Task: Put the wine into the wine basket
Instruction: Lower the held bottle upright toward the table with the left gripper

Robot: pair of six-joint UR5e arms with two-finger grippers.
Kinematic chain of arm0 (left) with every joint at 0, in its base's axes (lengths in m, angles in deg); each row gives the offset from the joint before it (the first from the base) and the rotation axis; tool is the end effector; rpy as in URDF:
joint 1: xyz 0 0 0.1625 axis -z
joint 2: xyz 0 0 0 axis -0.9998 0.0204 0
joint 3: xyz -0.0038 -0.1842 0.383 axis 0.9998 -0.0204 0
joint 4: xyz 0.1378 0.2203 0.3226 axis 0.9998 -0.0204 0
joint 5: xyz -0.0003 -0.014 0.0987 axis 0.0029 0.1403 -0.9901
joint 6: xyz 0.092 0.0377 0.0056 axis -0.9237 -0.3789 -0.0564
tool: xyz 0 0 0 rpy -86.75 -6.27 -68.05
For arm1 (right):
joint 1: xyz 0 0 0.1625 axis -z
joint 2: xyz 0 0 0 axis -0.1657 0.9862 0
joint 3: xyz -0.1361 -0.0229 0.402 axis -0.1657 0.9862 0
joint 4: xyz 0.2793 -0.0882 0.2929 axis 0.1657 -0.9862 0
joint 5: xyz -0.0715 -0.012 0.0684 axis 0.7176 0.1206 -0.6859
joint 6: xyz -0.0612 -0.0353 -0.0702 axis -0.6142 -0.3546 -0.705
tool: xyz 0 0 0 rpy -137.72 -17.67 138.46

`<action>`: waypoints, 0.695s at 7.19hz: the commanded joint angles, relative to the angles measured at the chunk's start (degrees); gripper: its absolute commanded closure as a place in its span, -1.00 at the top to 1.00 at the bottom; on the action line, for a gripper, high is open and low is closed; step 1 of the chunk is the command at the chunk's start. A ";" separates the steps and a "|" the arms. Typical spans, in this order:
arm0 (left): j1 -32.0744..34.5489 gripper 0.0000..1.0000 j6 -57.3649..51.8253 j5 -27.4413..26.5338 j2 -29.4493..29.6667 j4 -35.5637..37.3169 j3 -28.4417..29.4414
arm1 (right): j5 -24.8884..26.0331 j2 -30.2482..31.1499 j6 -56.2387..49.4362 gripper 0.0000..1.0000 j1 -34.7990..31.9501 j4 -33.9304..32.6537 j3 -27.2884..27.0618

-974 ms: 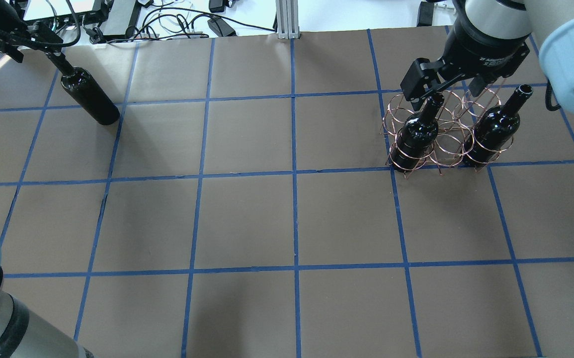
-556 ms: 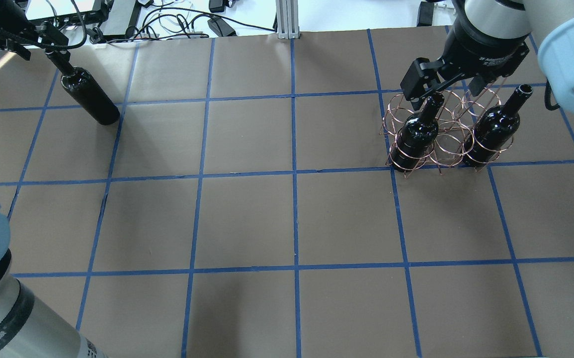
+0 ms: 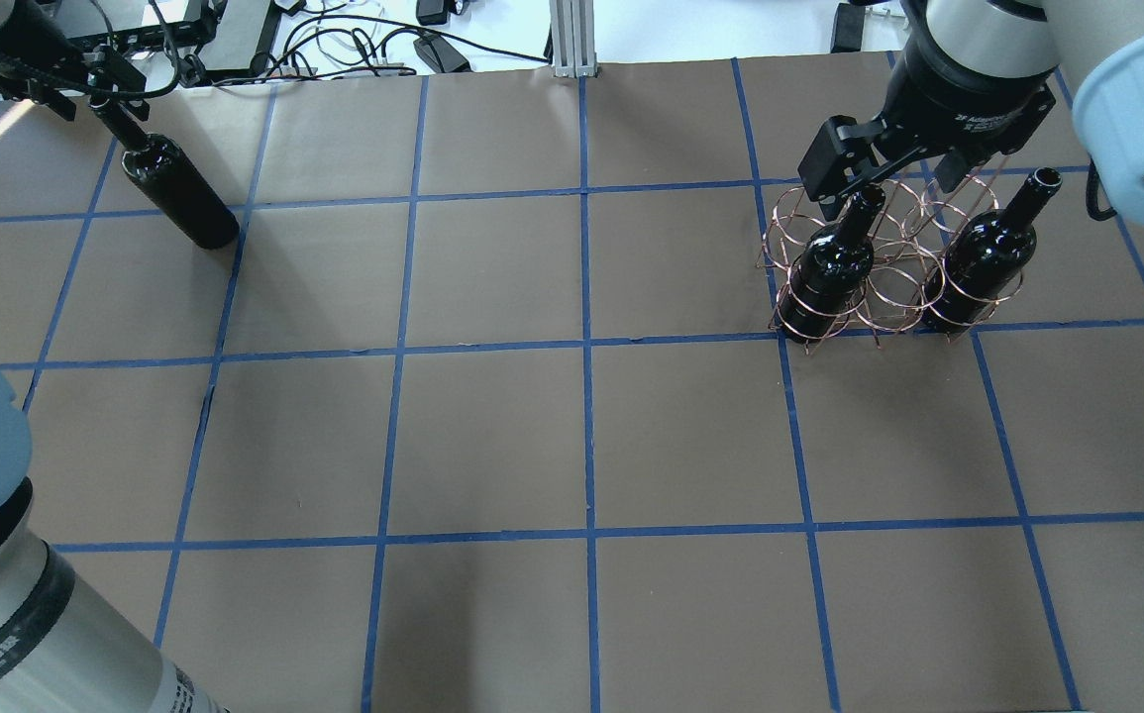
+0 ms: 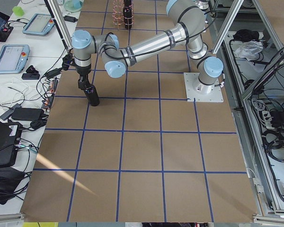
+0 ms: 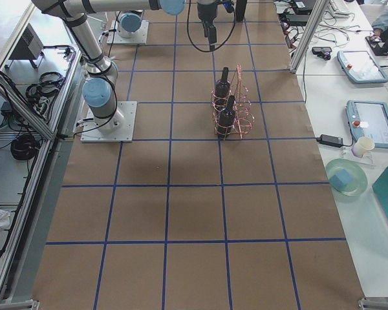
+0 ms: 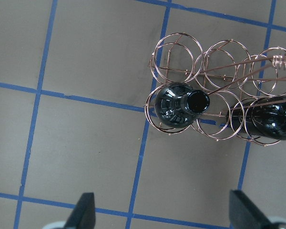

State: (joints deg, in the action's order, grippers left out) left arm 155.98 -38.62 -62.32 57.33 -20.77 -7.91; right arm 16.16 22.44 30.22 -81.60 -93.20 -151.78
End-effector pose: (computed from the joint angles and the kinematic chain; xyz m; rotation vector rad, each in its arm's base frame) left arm 0.1533 -0.7249 0.3806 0.0680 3.1003 -0.3432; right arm 0.1396 -0.4746 0.5165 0.2934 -3.0810 0.1896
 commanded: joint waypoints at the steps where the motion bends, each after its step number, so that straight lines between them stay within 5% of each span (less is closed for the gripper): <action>1: 0.00 0.66 0.07 -0.04 0.00 -0.69 -0.21 | -0.04 -0.06 0.01 1.00 0.00 -0.01 0.00; 5: 0.00 0.59 0.51 -0.22 0.00 -2.62 -0.47 | -0.13 -0.15 0.10 1.00 0.00 -0.10 0.00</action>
State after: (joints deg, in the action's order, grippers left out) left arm 155.98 -38.29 -62.50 57.35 -22.80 -8.35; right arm 16.12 22.32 30.30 -81.60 -93.33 -151.78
